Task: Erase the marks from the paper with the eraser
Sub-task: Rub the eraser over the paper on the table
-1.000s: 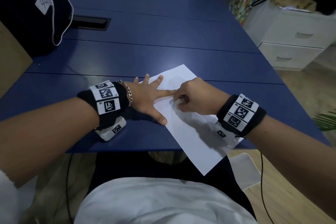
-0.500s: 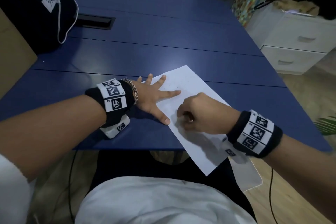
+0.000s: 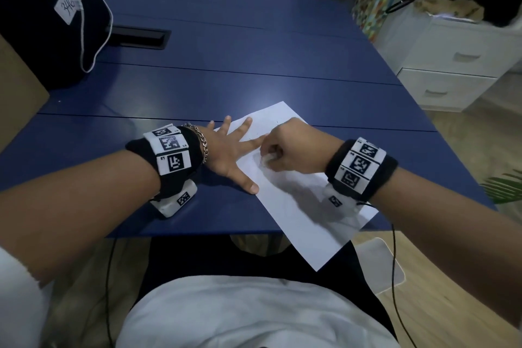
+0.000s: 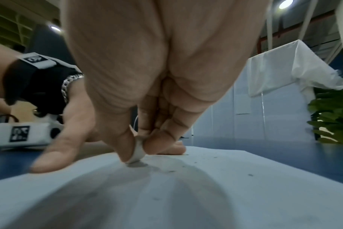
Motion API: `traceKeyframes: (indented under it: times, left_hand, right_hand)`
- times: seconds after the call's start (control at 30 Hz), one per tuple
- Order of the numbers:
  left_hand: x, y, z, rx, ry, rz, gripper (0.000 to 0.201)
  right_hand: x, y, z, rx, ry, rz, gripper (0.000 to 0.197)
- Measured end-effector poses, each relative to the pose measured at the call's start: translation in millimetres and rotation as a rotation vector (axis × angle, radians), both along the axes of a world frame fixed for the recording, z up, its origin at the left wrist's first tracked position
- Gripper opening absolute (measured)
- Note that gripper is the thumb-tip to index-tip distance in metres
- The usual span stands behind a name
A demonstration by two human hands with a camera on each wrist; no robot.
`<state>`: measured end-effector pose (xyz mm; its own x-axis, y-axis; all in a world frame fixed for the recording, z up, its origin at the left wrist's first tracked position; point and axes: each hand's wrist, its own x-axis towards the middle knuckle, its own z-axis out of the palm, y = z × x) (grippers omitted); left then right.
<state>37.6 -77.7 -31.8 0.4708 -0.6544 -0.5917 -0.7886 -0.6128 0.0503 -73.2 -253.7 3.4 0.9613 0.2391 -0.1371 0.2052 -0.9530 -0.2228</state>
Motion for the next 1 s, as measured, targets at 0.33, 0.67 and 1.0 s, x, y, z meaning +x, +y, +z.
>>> traceKeyframes:
  times: [0.33, 0.67, 1.0]
  left_hand:
    - [7, 3, -6, -0.046, 0.036, 0.013, 0.161]
    - [17, 15, 32, -0.284, 0.024, -0.001, 0.135]
    - [-38, 40, 7, -0.205, 0.005, -0.1, 0.122]
  right_hand:
    - [-49, -57, 21, 0.135, -0.08, -0.279, 0.01]
    - [-153, -78, 7, 0.292, -0.103, -0.532, 0.003]
    - [-163, -33, -17, 0.167, -0.055, -0.354, 0.008]
